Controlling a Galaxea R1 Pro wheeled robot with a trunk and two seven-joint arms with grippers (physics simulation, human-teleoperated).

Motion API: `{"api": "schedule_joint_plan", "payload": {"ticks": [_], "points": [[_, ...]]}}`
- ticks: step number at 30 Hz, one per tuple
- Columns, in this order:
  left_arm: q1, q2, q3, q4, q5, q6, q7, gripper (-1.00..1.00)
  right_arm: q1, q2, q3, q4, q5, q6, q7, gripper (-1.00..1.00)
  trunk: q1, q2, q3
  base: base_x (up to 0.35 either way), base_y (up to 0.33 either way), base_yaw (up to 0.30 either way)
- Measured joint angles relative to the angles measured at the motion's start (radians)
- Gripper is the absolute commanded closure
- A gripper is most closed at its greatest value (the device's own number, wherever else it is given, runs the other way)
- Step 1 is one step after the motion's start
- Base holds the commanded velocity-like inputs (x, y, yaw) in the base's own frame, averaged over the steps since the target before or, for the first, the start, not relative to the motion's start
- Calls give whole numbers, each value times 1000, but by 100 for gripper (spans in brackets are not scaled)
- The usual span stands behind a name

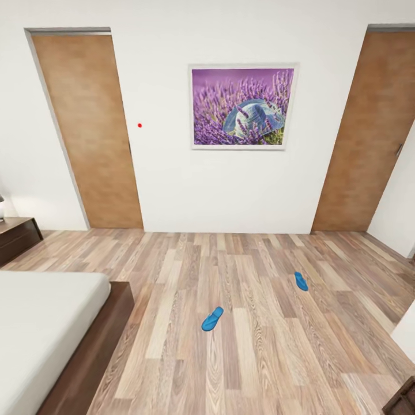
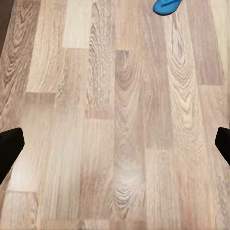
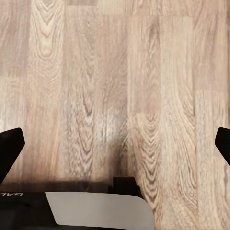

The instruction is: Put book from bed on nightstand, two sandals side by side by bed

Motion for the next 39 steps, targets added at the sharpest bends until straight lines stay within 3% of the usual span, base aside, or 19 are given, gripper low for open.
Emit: {"api": "schedule_joint_plan", "payload": {"ticks": [27,39], "points": [[0,0,0,0,0,0,0,-100,0,-1,0,0,4,0,0,-100,0,0,0,183,164,-8],[0,0,-1,0,-1,0,0,-100,0,-1,0,0,3,0,0,-100,0,0,3,21,18,-233]]}}
